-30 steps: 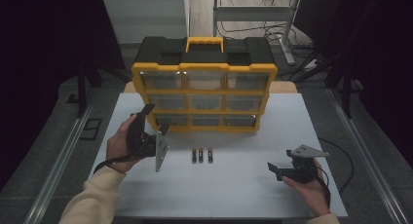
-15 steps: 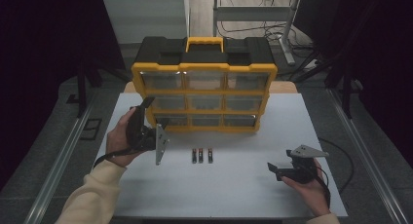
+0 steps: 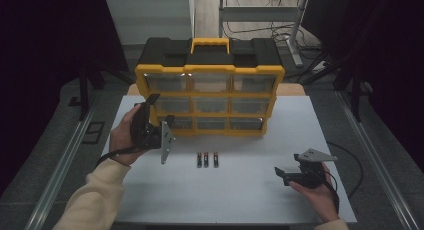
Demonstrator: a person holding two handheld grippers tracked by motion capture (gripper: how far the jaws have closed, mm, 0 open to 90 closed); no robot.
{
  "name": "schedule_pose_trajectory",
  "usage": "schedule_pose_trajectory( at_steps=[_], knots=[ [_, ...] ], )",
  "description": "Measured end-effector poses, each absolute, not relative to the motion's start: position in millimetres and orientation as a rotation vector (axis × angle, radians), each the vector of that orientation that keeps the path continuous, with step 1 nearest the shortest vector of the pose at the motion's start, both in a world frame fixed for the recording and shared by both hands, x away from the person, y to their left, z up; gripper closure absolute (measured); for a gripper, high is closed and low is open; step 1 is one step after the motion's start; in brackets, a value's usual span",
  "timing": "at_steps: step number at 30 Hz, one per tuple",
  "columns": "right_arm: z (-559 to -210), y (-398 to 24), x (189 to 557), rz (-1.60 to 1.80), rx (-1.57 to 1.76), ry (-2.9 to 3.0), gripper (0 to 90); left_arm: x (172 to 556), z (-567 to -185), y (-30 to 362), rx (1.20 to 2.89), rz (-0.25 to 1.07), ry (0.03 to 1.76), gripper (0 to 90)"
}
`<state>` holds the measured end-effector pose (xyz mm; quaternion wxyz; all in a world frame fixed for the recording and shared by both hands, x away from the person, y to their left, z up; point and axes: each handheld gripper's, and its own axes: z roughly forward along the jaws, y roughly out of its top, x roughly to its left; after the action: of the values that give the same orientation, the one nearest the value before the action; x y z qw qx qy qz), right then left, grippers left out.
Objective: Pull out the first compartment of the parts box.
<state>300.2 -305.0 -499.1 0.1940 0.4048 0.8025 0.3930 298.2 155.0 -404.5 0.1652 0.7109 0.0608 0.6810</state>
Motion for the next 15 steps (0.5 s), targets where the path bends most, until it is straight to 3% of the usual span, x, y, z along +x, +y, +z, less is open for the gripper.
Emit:
schedule_pose_trajectory(
  at_steps=[15],
  knots=[
    [-499.4, -305.1, 300.4, 1.102, 1.136, 2.252, 9.8, 306.4, -398.5, 154.1, 2.032, 1.950, 0.176, 9.7]
  ],
)
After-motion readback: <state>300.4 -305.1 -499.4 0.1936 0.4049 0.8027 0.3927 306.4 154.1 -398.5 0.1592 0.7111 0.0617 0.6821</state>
